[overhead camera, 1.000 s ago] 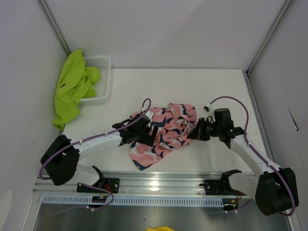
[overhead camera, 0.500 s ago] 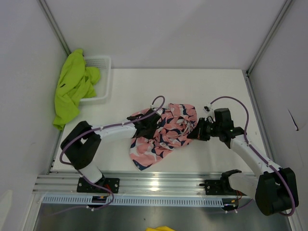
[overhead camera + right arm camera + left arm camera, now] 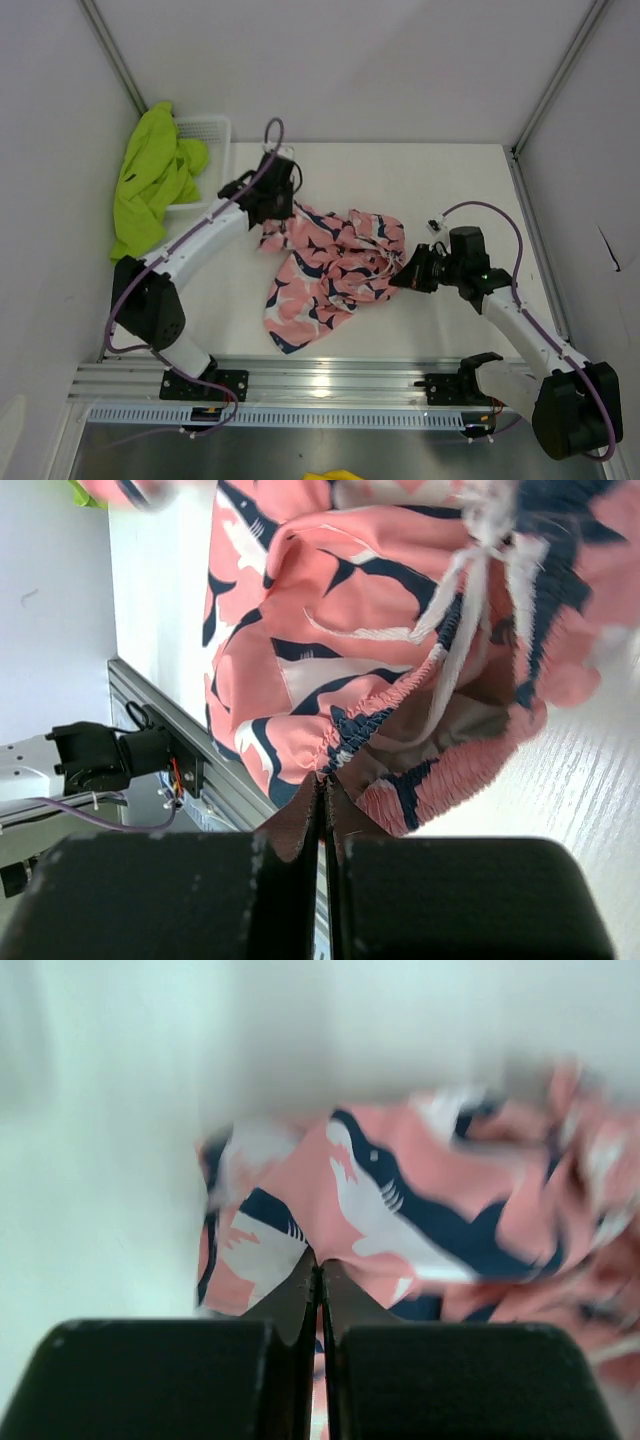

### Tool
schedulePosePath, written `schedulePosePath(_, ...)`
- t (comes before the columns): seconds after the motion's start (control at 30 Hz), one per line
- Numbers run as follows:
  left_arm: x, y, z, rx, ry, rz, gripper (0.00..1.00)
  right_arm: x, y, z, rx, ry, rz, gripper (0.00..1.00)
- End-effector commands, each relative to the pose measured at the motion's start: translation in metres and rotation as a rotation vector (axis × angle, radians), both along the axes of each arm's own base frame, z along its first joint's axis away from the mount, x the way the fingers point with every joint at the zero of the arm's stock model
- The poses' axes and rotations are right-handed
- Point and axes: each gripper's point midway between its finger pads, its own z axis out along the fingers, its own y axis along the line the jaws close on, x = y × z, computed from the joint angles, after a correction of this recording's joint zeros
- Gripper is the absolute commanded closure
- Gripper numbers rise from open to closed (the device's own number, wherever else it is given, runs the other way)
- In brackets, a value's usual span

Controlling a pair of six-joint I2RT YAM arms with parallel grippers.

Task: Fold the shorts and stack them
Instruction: Flatten the shorts out

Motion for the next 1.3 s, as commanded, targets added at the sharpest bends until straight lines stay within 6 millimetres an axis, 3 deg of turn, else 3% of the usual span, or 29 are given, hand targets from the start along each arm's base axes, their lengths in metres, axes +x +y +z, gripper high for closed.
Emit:
schedulePosePath(0.0,0.059,0.029,0.086,-0.047,-0.159,0.115,1.0,0.0,0.004,0.01,0.051,-0.028,-0.001,1.0)
schedulePosePath(0.07,0.08,0.044,0.084,-0.011,-0.132,0.161,0.97,0.001,0.005,0.012,0.059,-0.031,-0.003,1.0)
schedulePosePath(0.1,0.107,0.058,0.076,0.024,-0.114,0.216,0.87,0.002,0.005,0.015,0.071,-0.036,-0.008,1.0)
schedulePosePath(0.13,0.111,0.067,0.086,0.051,-0.088,0.254,0.7,0.003,0.006,0.018,0.081,-0.041,-0.011,1.0)
schedulePosePath(0.17,0.113,0.078,0.077,0.093,-0.042,0.296,0.3,0.003,0.006,0.021,0.091,-0.045,-0.017,1.0)
schedulePosePath(0.2,0.121,0.097,0.073,0.177,-0.032,0.386,0.15,0.006,0.006,0.026,0.1,-0.063,-0.024,1.0)
schedulePosePath(0.23,0.105,0.109,0.069,0.228,0.022,0.439,0.03,0.008,0.005,0.031,0.11,-0.069,-0.04,1.0)
schedulePosePath(0.27,0.099,0.112,0.068,0.252,0.03,0.446,0.01,0.012,0.003,0.034,0.111,-0.081,-0.056,1.0)
schedulePosePath(0.33,0.081,0.101,0.084,0.189,-0.033,0.412,0.01,0.019,0.004,0.039,0.125,-0.088,-0.072,1.0)
schedulePosePath(0.37,0.052,0.096,0.042,0.223,0.053,0.365,0.01,0.025,0.005,0.045,0.131,-0.1,-0.073,1.0)
schedulePosePath(0.4,0.047,0.081,0.077,0.081,-0.06,0.341,0.01,0.028,0.006,0.046,0.132,-0.092,-0.074,1.0)
schedulePosePath(0.43,0.037,0.071,0.084,0.025,-0.084,0.306,0.01,0.033,0.008,0.044,0.13,-0.068,-0.073,1.0)
schedulePosePath(0.47,0.007,0.059,0.043,0.032,-0.005,0.24,0.01,0.038,0.01,0.052,0.135,-0.081,-0.07,1.0)
schedulePosePath(0.5,0.005,0.042,0.053,-0.05,-0.064,0.199,0.01,0.042,0.009,0.054,0.13,-0.078,-0.08,1.0)
schedulePosePath(0.53,-0.012,0.028,0.078,-0.137,-0.124,0.141,0.01,0.048,0.009,0.054,0.127,-0.067,-0.097,1.0)
schedulePosePath(0.57,-0.038,0.008,0.05,-0.139,-0.092,0.058,0.01,0.057,0.007,0.061,0.119,-0.085,-0.124,1.0)
schedulePosePath(0.6,-0.05,-0.004,0.053,-0.169,-0.108,0.014,0.01,0.063,0.005,0.063,0.113,-0.089,-0.143,1.0)
schedulePosePath(0.63,-0.065,-0.013,0.068,-0.22,-0.15,-0.035,0.01,0.07,0.001,0.066,0.109,-0.087,-0.169,1.0)
schedulePosePath(0.67,-0.088,-0.025,0.044,-0.21,-0.113,-0.098,0.01,0.081,0.001,0.071,0.108,-0.096,-0.182,1.0)
schedulePosePath(0.73,-0.107,-0.032,0.045,-0.25,-0.12,-0.132,0.01,0.097,-0.003,0.076,0.108,-0.101,-0.208,1.0)
schedulePosePath(0.77,-0.121,-0.035,0.031,-0.24,-0.094,-0.165,0.01,0.109,-0.011,0.069,0.102,-0.074,-0.24,1.0)
schedulePosePath(0.83,-0.137,-0.041,0.024,-0.257,-0.085,-0.219,0.01,0.134,-0.025,0.078,0.109,-0.094,-0.289,1.0)
schedulePosePath(0.97,-0.167,-0.056,-0.006,-0.24,-0.033,-0.35,0.01,0.176,-0.061,0.058,0.108,-0.044,-0.412,1.0)
schedulePosePath(1.0,-0.173,-0.059,-0.012,-0.214,-0.027,-0.374,0.01,0.186,-0.077,0.042,0.107,-0.008,-0.456,1.0)
schedulePosePath(1.1,-0.194,-0.068,-0.03,-0.13,-0.001,-0.437,0.01,0.195,-0.096,0.021,0.111,0.021,-0.493,1.0)
schedulePosePath(1.13,-0.198,-0.071,-0.033,-0.114,0.0,-0.449,0.01,0.195,-0.099,0.006,0.105,0.046,-0.495,1.0)
schedulePosePath(1.27,-0.22,-0.091,-0.039,-0.1,-0.008,-0.535,0.01,0.196,-0.105,-0.015,0.073,0.051,-0.492,1.0)
